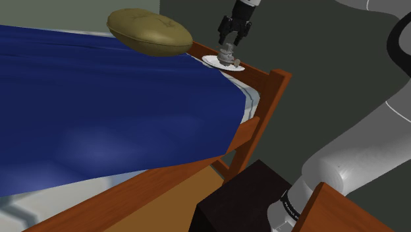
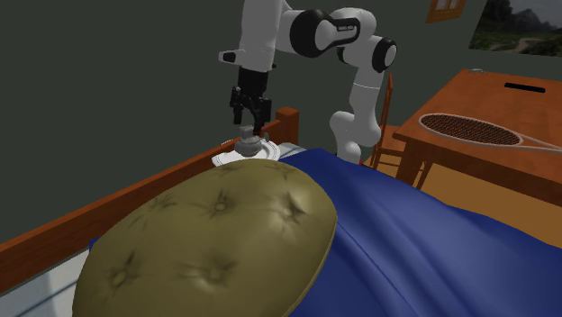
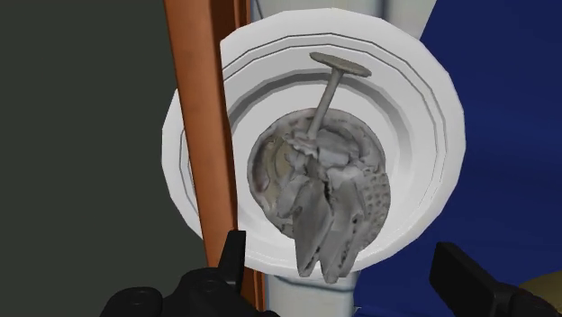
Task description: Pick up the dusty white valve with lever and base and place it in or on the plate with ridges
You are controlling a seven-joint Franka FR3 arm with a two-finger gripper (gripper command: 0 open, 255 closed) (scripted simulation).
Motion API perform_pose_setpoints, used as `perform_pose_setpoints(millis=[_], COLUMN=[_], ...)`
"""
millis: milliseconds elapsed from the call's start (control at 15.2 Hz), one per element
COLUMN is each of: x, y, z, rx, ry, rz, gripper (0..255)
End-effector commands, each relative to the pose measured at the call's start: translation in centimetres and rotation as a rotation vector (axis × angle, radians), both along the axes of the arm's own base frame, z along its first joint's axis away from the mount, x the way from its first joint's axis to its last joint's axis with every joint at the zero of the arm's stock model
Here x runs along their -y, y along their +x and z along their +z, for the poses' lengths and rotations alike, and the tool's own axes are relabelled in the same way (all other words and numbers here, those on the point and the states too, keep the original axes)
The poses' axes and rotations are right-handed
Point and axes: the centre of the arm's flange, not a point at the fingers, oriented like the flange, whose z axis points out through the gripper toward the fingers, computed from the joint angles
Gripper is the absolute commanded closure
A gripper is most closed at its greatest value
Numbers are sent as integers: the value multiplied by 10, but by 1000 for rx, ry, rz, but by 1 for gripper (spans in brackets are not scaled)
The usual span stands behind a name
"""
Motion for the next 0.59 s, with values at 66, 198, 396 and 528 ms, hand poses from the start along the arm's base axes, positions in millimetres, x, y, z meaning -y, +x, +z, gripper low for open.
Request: perform_pose_setpoints(millis=[66, 198, 396, 528], x=[1, 1, 1, 1], y=[-9, -9, -9, -9], z=[33, 33, 33, 33], rx=[-1, -1, -1, -1], ry=[0, 0, 0, 0], rz=[0, 0, 0, 0], gripper=[0, 0, 0, 0])
